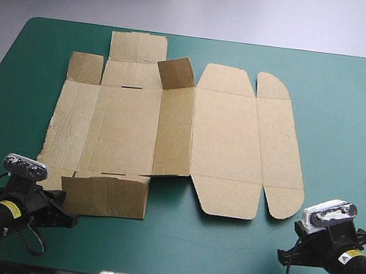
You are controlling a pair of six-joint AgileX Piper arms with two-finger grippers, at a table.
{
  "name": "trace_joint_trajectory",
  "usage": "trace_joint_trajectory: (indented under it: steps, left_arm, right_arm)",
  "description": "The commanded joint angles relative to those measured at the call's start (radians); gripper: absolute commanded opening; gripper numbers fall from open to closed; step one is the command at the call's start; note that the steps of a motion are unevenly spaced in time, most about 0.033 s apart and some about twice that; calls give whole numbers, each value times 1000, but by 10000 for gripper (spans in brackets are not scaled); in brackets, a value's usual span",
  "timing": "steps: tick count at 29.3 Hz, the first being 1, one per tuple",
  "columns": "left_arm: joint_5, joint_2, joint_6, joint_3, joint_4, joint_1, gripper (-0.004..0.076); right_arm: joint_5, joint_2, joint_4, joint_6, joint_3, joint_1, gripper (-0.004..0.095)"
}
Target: Fold the box
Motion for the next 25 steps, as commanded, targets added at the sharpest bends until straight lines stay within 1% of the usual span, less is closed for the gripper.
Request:
trace_joint_trajectory:
  steps: [1, 11, 14, 19, 25]
  left_arm:
    - [-55, 6, 0, -33, -16, 0, -10]
    - [-50, 6, 0, -35, -38, 0, -10]
    - [-28, 32, 2, -75, -53, 0, -10]
    - [-19, 153, 59, -219, -57, 0, -9]
    - [-19, 409, 157, -395, -57, 2, 14]
  right_arm:
    - [-44, 4, 24, -11, -31, 5, -25]
    - [-44, 4, 24, -15, -31, 5, -25]
    - [-44, 4, 24, -15, -31, 5, -25]
    - [-42, 4, 24, -15, -31, 5, -25]
    - [-42, 4, 24, -15, -31, 5, -25]
